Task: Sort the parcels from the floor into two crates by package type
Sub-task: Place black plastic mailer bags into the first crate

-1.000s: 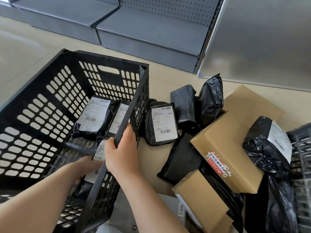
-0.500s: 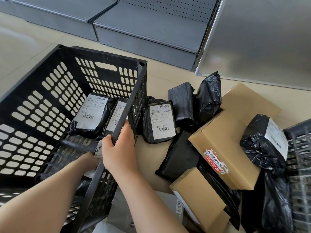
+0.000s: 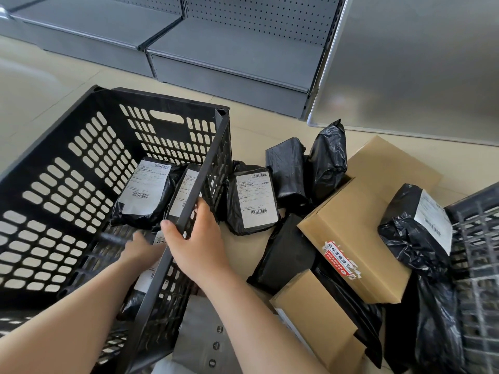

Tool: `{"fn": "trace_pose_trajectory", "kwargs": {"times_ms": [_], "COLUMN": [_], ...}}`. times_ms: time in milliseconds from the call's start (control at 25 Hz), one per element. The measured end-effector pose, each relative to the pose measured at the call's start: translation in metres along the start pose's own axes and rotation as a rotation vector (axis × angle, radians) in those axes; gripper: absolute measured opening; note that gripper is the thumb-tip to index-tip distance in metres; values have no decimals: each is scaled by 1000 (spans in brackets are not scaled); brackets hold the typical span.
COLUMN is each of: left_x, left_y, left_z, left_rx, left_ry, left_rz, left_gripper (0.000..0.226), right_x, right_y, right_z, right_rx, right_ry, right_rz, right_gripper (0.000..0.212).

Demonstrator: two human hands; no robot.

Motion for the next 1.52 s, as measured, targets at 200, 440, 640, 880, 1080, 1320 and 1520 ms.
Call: {"fn": "trace_pose_trajectory", "kwargs": {"times_ms": [200,440,640,880,1080,1320,1520], "left_x": [-38,-128,-201,-260,-264,-247,-244], "left_y": [12,77,146,200,210,199,189], "left_z": [32,88,97,45,-19,-52,-53], "left_rx": [-154,-201,-341,-197,187,249,276], "left_ry": [268,514,419,-11,-11,-180,-71], "left_rz": [-146,-481,-700,-867,-709,-695,-666], "left_gripper": [66,48,46,51,59,58,53], "right_x": [11,29,22,9,-39,-80,-94], "right_y": [-1,2,4,30,47,59,50], "right_z": [40,119,212,300,366,402,406], "right_rx": [91,39,-141,-219,-351,-631,-434], "right_ry": [73,192,269,374,478,626,905], "right_rz": [-43,-86,-189,-276,-455,-541,-486], "right_gripper": [80,77,79,75,73,72,58]}}
Point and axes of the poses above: each hand's wrist, its own y-axis away from the middle knuckle, its own z-axis out of the back of the hand, x = y × z, the point moved 4 cm from there along -y, towards the middle knuckle, and after that the axes turned 6 degrees about -y, right-handed, at the moved point
